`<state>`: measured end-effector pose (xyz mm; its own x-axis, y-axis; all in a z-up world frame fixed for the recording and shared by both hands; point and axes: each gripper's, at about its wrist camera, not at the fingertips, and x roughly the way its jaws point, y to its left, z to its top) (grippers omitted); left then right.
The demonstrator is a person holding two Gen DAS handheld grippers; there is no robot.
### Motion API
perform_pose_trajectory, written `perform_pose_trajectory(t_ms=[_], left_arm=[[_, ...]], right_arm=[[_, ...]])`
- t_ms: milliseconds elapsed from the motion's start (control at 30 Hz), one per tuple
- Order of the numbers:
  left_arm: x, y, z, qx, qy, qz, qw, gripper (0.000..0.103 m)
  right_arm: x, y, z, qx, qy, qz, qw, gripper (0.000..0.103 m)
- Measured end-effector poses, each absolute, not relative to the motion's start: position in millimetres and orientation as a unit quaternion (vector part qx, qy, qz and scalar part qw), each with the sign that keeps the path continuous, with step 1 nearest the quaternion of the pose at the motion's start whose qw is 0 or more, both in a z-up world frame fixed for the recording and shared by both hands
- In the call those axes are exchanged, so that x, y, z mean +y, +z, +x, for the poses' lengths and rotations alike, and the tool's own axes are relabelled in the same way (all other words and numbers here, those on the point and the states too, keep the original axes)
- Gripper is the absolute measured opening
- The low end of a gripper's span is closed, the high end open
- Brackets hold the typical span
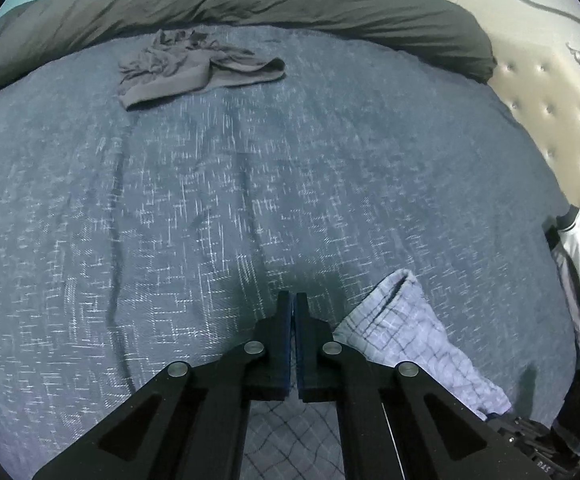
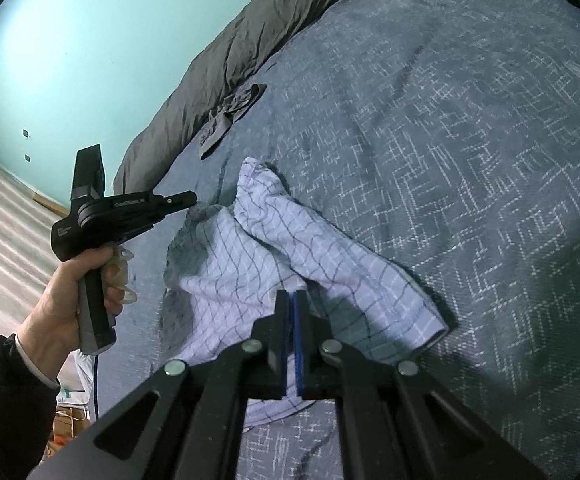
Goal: Fold clothes
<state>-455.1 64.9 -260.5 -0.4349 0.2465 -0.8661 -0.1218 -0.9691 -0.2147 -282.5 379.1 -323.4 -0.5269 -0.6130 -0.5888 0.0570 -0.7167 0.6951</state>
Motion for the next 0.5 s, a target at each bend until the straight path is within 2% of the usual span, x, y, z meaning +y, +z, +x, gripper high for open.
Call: perform_pose_trajectory(t_ms=[500], left_arm=[[77.9, -207.6, -444.6, -0.064, 0.863, -0.484, 0.128, 0.001]], right_arm=[[399.5, -296.2, -258.6, -0.321, -0.824, 0.416, 0.213, 0.001]])
